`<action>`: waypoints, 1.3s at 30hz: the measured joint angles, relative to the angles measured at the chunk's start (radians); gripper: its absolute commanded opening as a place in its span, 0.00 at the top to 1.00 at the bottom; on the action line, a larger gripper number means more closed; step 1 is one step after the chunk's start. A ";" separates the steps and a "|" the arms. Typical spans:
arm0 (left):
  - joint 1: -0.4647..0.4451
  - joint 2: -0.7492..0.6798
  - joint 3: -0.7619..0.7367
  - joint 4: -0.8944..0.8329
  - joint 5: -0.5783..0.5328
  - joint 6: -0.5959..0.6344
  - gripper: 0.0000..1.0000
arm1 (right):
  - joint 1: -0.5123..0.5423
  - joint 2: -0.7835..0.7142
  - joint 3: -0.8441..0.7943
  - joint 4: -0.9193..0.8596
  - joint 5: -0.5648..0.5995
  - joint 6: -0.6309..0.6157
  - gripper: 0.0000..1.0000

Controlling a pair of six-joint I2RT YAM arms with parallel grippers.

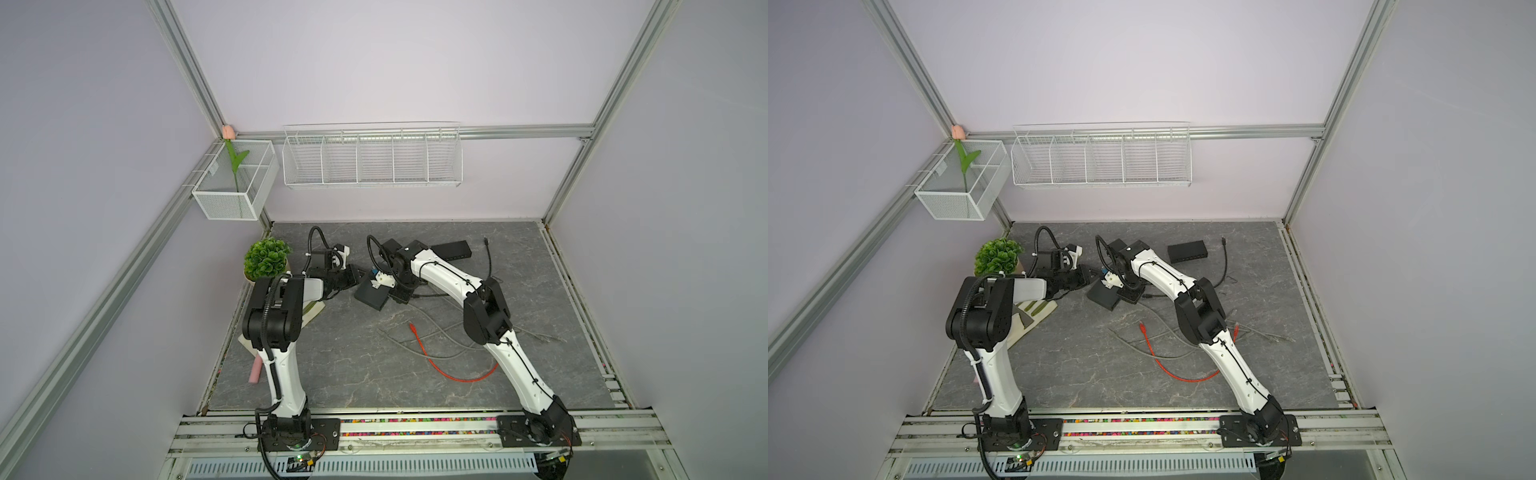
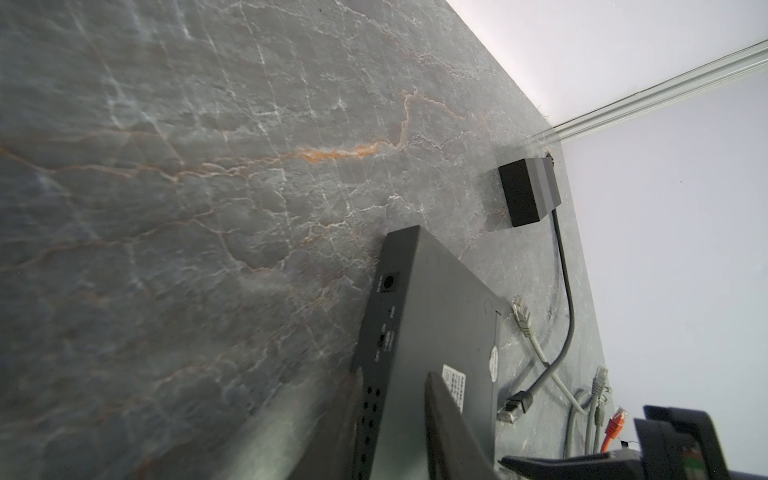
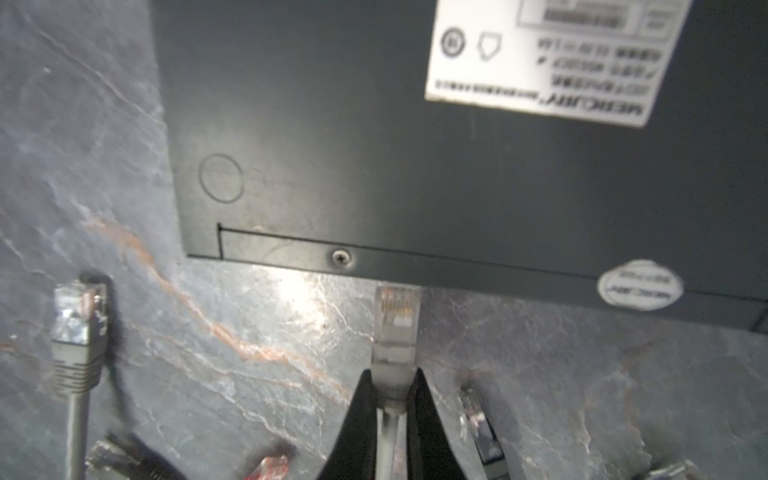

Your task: Insert the plug into the switch port

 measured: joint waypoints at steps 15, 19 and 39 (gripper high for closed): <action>-0.009 0.000 -0.008 0.021 0.010 -0.004 0.74 | 0.001 0.031 0.026 -0.024 0.000 -0.006 0.93; -0.009 0.000 -0.008 0.022 0.011 -0.004 0.73 | 0.001 0.031 0.008 -0.022 -0.003 -0.006 0.93; -0.029 0.000 -0.038 0.089 0.031 -0.008 0.75 | 0.000 0.067 0.098 -0.075 -0.005 -0.006 0.93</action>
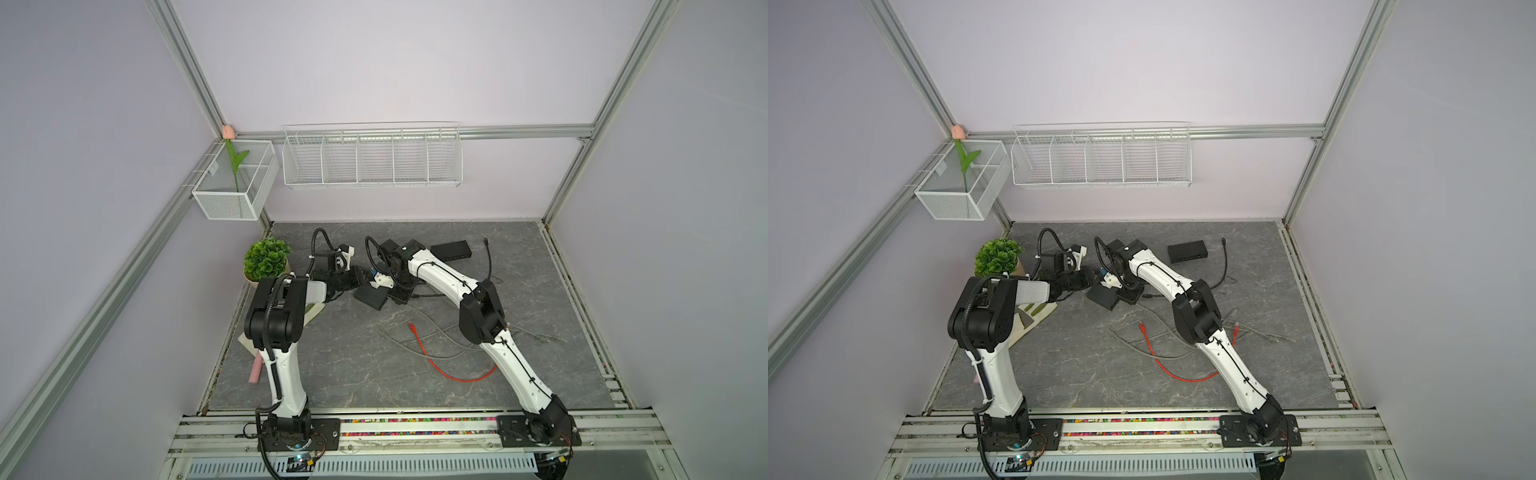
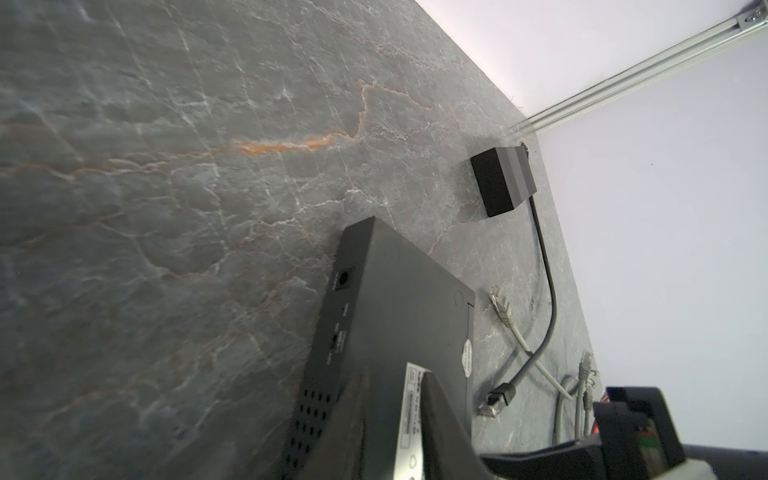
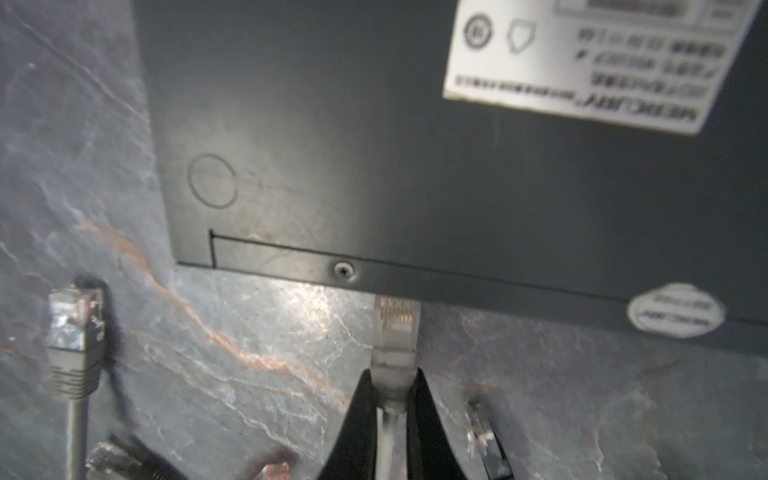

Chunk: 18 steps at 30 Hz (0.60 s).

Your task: Insert the plug into the switch port

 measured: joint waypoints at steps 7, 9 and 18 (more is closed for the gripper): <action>-0.008 0.000 -0.018 0.030 0.011 -0.003 0.76 | -0.002 0.000 0.005 -0.022 0.000 0.000 0.93; -0.011 0.000 -0.027 0.043 0.014 -0.005 0.76 | -0.002 0.000 0.009 -0.028 0.000 0.000 0.93; -0.008 -0.023 -0.083 0.093 0.026 -0.030 0.77 | -0.008 0.000 0.020 -0.033 0.000 0.001 0.93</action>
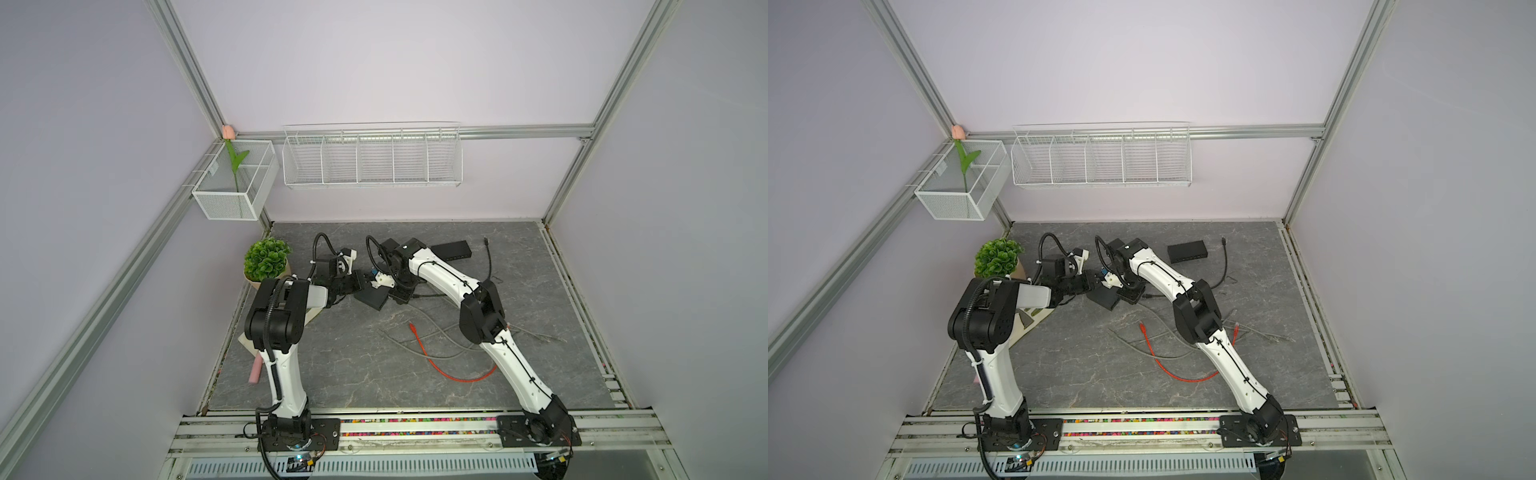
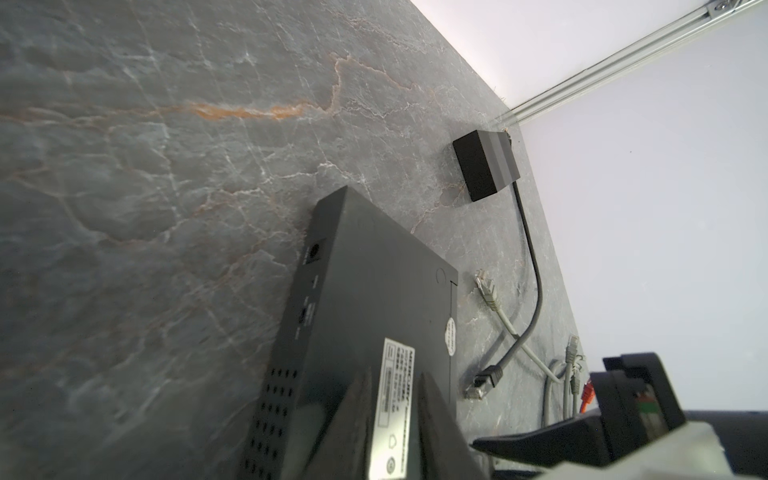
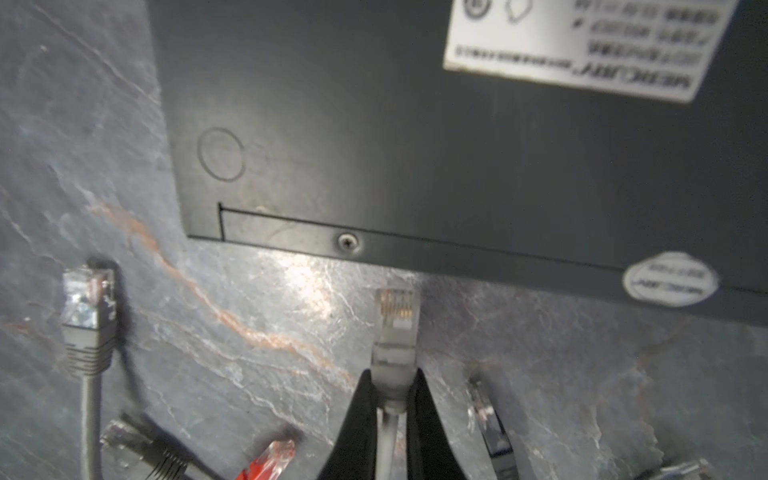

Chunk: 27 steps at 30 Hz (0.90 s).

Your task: Insert the plug into the switch port

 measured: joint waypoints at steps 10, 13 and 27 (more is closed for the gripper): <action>0.098 -0.057 -0.051 0.034 -0.025 -0.083 0.67 | -0.031 -0.033 -0.097 0.037 -0.005 0.003 0.93; 0.093 -0.044 0.002 0.004 -0.029 -0.077 0.67 | -0.035 -0.034 -0.095 0.039 -0.006 0.003 0.92; 0.008 0.103 0.206 -0.194 -0.057 0.007 0.66 | -0.037 -0.029 0.018 0.007 -0.018 0.003 0.92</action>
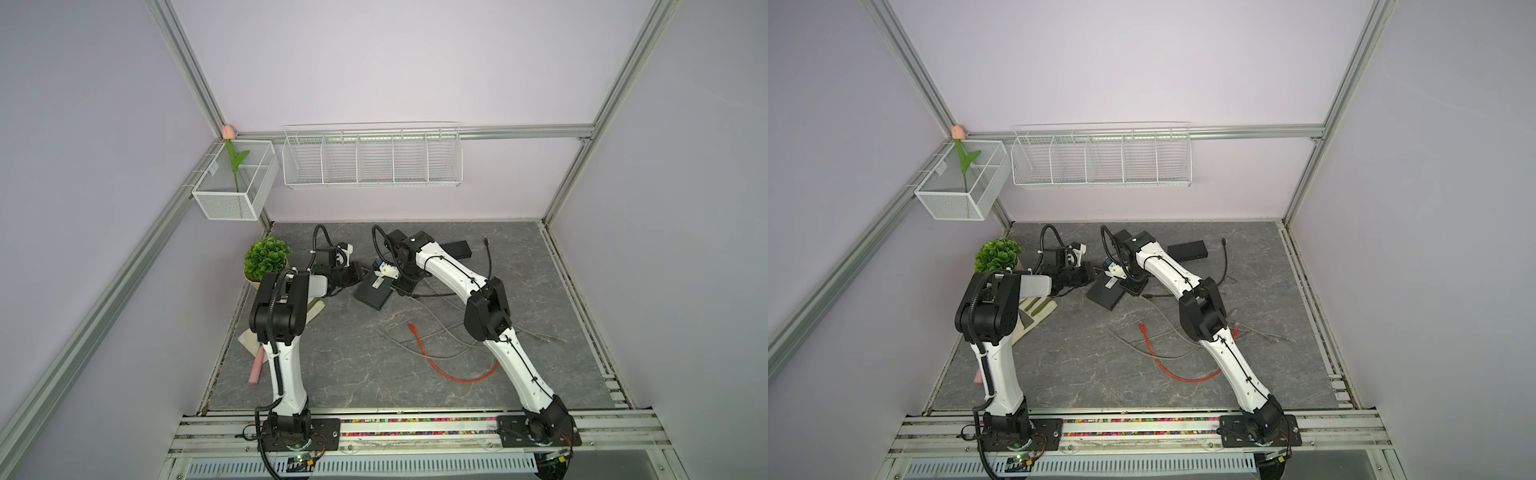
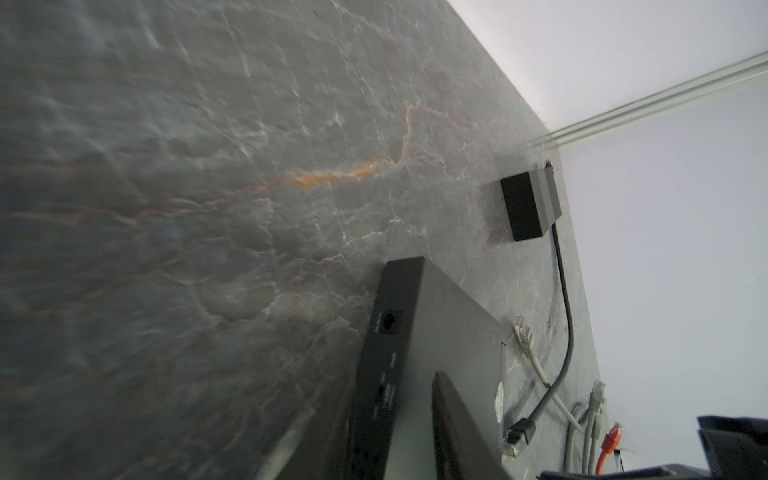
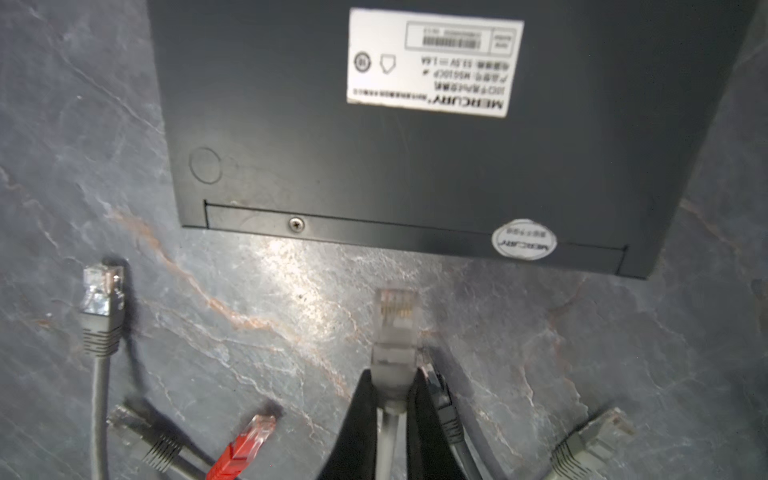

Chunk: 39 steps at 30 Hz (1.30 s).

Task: Insert the plug into the switch port
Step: 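Push the grey plug into the switch port with the right gripper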

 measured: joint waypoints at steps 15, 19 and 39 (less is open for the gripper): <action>-0.070 0.002 0.022 -0.066 -0.028 0.061 0.66 | 0.000 -0.002 -0.122 -0.010 -0.001 0.000 0.93; -0.081 -0.016 -0.014 -0.048 -0.033 0.061 0.66 | 0.000 -0.012 -0.134 -0.007 -0.001 0.000 0.93; -0.113 -0.050 -0.051 -0.034 -0.098 0.081 0.67 | -0.009 -0.009 -0.057 -0.082 -0.006 0.005 0.93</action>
